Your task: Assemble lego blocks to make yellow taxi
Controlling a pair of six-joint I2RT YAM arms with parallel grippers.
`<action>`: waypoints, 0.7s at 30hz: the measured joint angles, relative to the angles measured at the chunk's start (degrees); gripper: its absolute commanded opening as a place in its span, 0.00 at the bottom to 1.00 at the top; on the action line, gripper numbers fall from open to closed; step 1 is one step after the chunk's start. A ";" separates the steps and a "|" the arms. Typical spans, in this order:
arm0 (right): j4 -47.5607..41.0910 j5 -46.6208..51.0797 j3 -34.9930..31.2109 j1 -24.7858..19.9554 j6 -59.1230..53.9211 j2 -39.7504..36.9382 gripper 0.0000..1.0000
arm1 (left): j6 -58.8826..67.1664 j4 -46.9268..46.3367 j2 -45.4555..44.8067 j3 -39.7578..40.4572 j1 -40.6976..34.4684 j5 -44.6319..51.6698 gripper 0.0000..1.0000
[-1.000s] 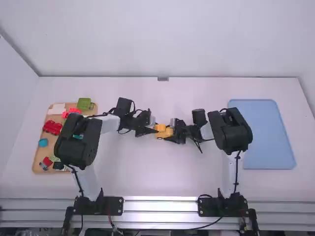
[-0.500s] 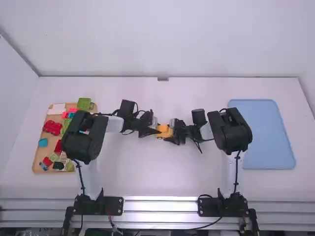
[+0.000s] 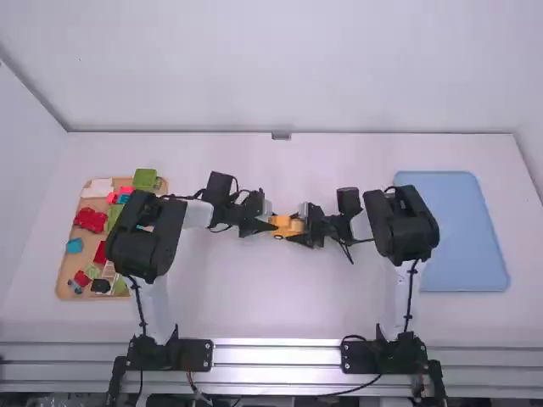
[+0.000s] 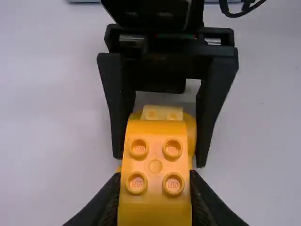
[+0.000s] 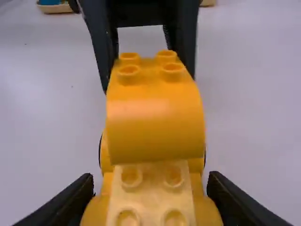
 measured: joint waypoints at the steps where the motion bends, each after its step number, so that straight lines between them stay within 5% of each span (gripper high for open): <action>1: 0.13 -0.02 -0.35 -0.04 -0.33 0.00 0.70 | 0.00 0.04 0.00 0.00 0.00 -0.02 0.02; 6: 0.24 0.76 -1.27 1.20 -1.03 0.00 0.72 | -0.04 0.07 0.00 0.00 0.02 -0.02 0.02; 13: 0.15 1.42 -1.27 1.84 -0.94 0.00 0.52 | -1.09 0.00 0.00 0.00 0.00 -0.02 0.02; 21: 0.15 1.42 -1.25 1.84 -0.98 0.00 0.52 | -1.27 -2.58 0.00 0.70 -0.79 -0.02 0.02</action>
